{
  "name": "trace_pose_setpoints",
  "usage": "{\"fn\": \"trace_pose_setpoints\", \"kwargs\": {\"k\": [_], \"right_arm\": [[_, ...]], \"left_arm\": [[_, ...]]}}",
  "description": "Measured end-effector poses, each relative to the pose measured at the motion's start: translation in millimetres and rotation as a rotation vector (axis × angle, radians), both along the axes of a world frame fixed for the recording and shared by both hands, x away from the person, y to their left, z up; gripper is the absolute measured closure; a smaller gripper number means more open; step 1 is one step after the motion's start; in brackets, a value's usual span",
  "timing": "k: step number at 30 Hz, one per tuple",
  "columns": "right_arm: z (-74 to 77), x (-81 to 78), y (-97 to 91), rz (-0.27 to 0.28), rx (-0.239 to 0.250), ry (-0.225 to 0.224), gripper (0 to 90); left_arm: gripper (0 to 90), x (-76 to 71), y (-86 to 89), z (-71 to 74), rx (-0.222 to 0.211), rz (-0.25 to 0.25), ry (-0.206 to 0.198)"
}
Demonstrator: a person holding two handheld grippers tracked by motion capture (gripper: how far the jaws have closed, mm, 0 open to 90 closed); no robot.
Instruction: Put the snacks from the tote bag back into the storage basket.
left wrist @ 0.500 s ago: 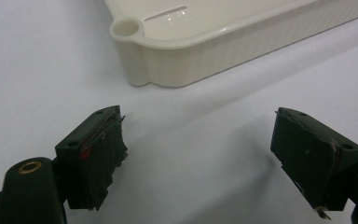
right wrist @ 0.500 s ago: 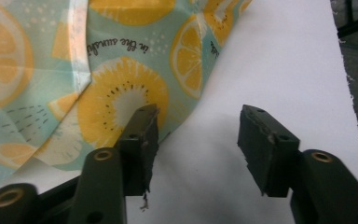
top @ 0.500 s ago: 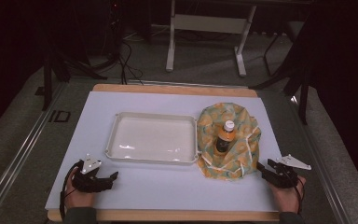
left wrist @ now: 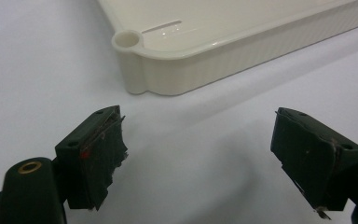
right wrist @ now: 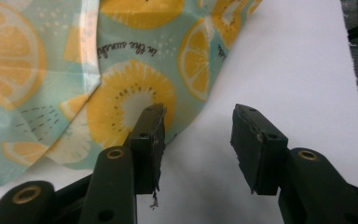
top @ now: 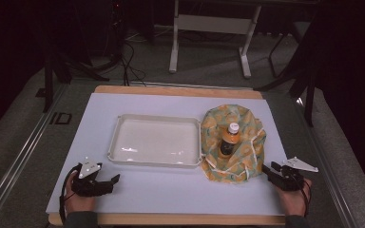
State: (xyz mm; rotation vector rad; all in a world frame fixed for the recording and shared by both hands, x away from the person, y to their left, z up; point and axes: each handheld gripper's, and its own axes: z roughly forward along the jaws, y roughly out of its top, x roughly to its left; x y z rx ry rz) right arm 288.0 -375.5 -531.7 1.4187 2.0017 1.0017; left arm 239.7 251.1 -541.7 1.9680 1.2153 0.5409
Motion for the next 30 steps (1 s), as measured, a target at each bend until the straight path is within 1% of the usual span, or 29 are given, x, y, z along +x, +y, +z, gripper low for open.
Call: {"fn": "trace_pose_setpoints", "kwargs": {"k": [5,9,10,15,17,25,26,30], "right_arm": [[5.0,-1.4,1.4,0.003,-0.013,0.001,57.5],[8.4,-2.0,2.4,0.007,-0.02,-0.005,58.1],[10.2,-2.3,3.4,0.012,-0.017,-0.004,58.4],[14.1,-3.0,7.4,0.038,-0.042,-0.006,59.3],[16.1,-3.2,8.4,0.041,-0.048,-0.009,59.4],[21.4,-3.0,10.7,0.07,-0.055,-0.002,61.3],[23.4,-2.8,11.5,0.083,-0.066,-0.003,62.1],[27.7,-2.7,13.0,0.1,-0.071,-0.003,64.1]], "left_arm": [[17.5,-0.3,0.0,0.1,0.001,-0.006,-0.005],[17.5,-0.9,-0.2,0.2,0.0,-0.009,-0.008],[17.5,-1.1,-0.2,0.2,-0.001,-0.01,-0.01],[17.5,-1.4,-0.2,0.3,0.0,-0.016,-0.014],[17.5,-1.6,-0.3,0.3,0.002,-0.017,-0.015],[17.5,-1.5,-0.7,0.2,0.003,-0.019,-0.013],[17.5,-1.5,-0.8,0.2,0.003,-0.019,-0.014],[17.5,-1.6,-0.8,0.2,0.002,-0.021,-0.014]]}}
